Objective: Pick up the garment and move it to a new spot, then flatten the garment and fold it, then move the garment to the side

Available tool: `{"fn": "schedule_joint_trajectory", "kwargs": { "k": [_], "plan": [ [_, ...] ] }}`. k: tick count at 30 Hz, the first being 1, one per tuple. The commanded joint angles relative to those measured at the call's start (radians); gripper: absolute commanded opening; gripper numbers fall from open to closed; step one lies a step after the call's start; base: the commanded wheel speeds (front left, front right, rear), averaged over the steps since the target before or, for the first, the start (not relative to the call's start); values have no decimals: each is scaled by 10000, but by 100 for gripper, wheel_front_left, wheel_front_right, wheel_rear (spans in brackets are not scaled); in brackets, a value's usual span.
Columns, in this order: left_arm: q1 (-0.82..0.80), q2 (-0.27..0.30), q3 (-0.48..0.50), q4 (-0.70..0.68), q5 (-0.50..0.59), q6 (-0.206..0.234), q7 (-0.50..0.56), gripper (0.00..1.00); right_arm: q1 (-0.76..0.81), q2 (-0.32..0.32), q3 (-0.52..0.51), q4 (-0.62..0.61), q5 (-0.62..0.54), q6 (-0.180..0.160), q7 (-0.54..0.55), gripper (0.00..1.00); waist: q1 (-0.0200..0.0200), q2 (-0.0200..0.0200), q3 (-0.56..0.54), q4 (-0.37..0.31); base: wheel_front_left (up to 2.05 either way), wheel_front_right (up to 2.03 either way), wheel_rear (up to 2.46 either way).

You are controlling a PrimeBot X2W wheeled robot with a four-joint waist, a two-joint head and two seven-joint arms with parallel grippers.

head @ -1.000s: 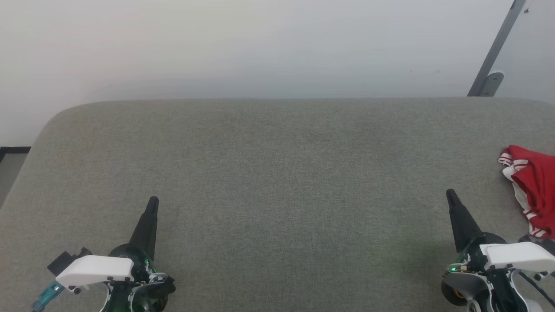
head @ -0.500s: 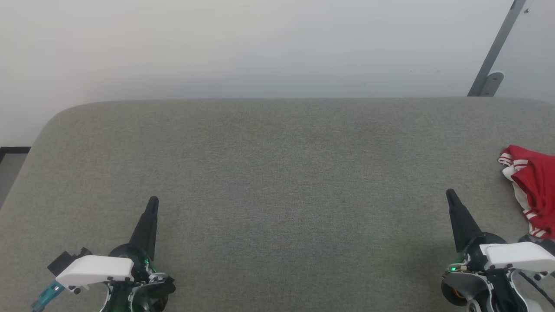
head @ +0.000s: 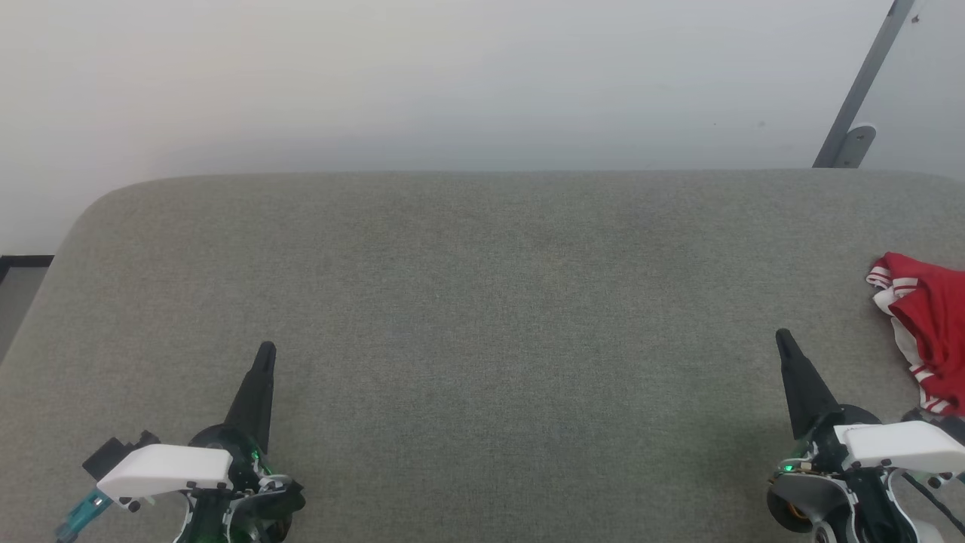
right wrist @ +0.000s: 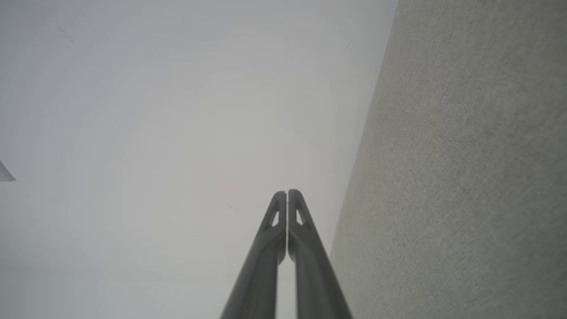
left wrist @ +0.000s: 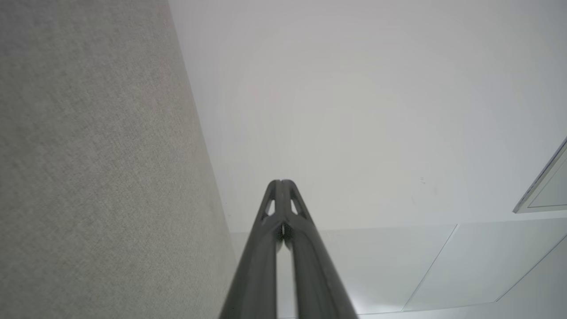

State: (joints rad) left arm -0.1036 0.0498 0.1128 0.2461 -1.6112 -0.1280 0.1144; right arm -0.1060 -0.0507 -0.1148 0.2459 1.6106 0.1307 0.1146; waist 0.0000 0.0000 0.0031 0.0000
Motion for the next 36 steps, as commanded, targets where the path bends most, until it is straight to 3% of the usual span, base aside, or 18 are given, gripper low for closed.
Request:
{"fn": "schedule_joint_trajectory", "kwargs": {
  "k": [1, 36],
  "plan": [
    [-115, -22, 29, -6, -33, -52, 29, 0, -45, 34, -3, -32, 44, 0, 23, 0, 0, 0, 0, 0, 0, 0, 0],
    [-114, -22, 27, -8, -34, -52, 26, 0, -45, 34, 0, -32, 45, 0, 22, 0, 0, 0, 0, 0, 0, 0, 0]
  ]
}}
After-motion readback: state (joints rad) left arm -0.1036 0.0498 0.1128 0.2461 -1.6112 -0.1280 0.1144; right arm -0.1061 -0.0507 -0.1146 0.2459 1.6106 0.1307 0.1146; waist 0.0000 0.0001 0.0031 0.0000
